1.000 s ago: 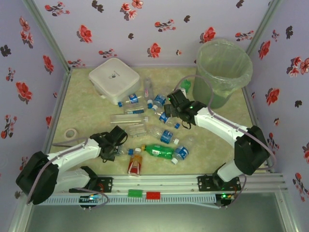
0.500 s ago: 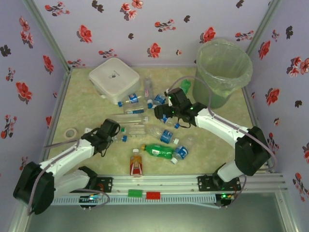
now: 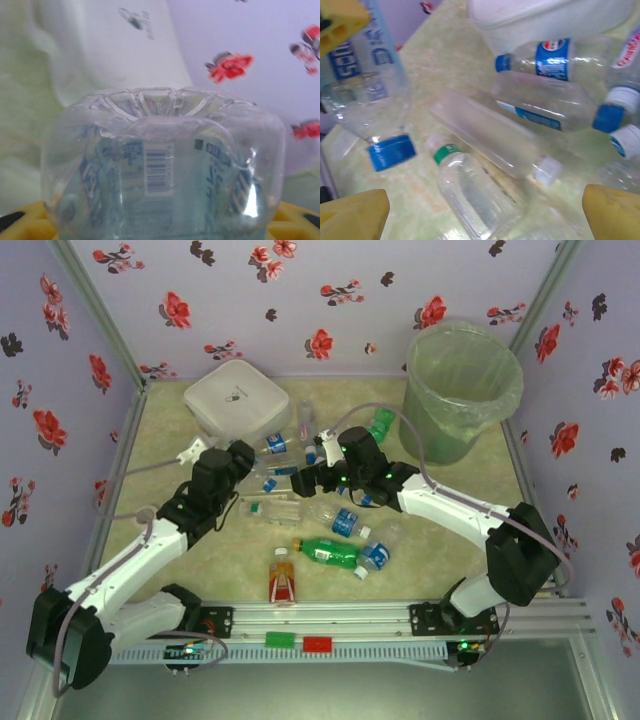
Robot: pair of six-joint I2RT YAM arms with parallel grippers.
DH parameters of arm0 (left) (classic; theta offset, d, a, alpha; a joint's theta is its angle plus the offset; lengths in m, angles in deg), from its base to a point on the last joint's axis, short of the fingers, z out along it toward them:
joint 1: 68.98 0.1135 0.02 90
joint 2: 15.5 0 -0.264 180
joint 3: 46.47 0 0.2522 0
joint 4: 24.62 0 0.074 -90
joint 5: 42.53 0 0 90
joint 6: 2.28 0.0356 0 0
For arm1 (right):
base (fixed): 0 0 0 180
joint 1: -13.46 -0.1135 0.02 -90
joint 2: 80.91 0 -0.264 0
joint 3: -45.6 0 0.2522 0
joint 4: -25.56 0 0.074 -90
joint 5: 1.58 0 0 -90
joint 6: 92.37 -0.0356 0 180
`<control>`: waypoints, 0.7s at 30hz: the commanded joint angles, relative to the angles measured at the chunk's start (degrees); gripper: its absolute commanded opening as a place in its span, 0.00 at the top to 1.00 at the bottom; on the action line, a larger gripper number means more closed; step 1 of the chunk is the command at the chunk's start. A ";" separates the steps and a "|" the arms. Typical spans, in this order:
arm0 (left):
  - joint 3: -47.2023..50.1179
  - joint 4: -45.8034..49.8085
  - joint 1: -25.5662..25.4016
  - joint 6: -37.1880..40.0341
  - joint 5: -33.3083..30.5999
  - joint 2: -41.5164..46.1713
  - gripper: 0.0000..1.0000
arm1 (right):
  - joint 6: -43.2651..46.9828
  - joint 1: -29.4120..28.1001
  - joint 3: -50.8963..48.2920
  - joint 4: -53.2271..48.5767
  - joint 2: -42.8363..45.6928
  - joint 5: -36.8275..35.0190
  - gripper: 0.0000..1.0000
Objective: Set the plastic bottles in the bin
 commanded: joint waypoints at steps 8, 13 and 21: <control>-8.24 -9.40 0.14 6.09 22.49 -10.74 0.48 | 0.09 -0.26 0.63 8.61 0.72 6.78 0.01; -7.30 -12.11 -1.27 4.23 24.84 -11.26 0.47 | 0.37 -0.26 1.26 8.92 -0.77 5.91 0.00; -2.38 -18.45 -2.84 -1.47 25.24 -10.65 0.46 | 0.73 -0.18 5.02 9.09 -5.18 8.42 0.08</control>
